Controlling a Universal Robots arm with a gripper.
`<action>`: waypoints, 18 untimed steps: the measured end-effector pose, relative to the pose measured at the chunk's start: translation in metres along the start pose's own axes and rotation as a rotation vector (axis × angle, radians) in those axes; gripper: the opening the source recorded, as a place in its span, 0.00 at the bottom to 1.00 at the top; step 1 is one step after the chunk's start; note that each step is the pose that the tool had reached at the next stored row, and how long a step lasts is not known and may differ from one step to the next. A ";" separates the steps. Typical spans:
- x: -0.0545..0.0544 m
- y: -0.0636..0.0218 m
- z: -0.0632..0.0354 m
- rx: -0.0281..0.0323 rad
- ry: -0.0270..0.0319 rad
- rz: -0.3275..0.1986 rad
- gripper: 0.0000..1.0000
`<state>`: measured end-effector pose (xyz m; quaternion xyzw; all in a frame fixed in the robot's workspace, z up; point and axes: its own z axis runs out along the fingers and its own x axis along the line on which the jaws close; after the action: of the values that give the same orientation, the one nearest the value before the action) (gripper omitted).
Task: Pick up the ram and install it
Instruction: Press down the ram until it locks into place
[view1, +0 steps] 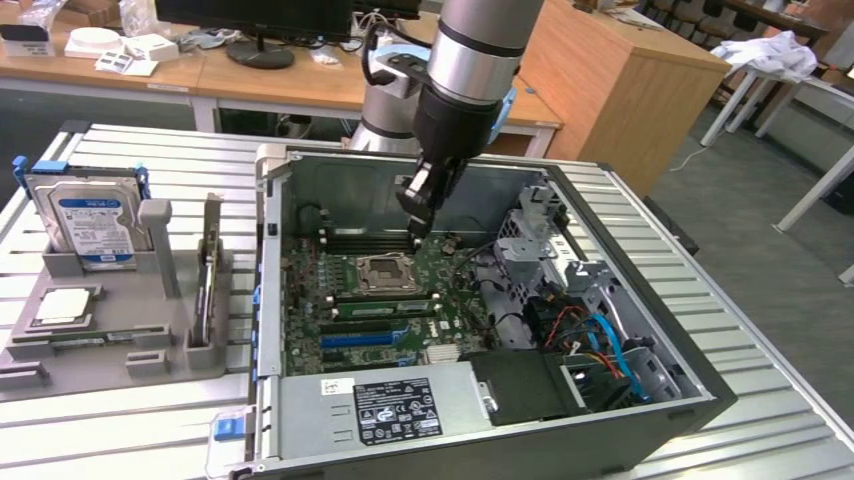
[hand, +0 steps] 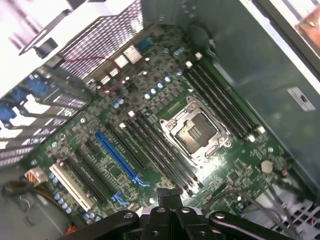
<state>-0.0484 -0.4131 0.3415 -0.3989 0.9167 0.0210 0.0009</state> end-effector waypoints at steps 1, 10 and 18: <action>0.000 0.0000 0.0001 0.0003 -0.0007 0.018 0.11; 0.000 0.0000 0.0009 0.0031 -0.0063 0.168 0.11; 0.000 0.0000 0.0017 0.0055 -0.0110 0.294 0.11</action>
<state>-0.0484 -0.4131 0.3398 -0.2600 0.9654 0.0206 0.0039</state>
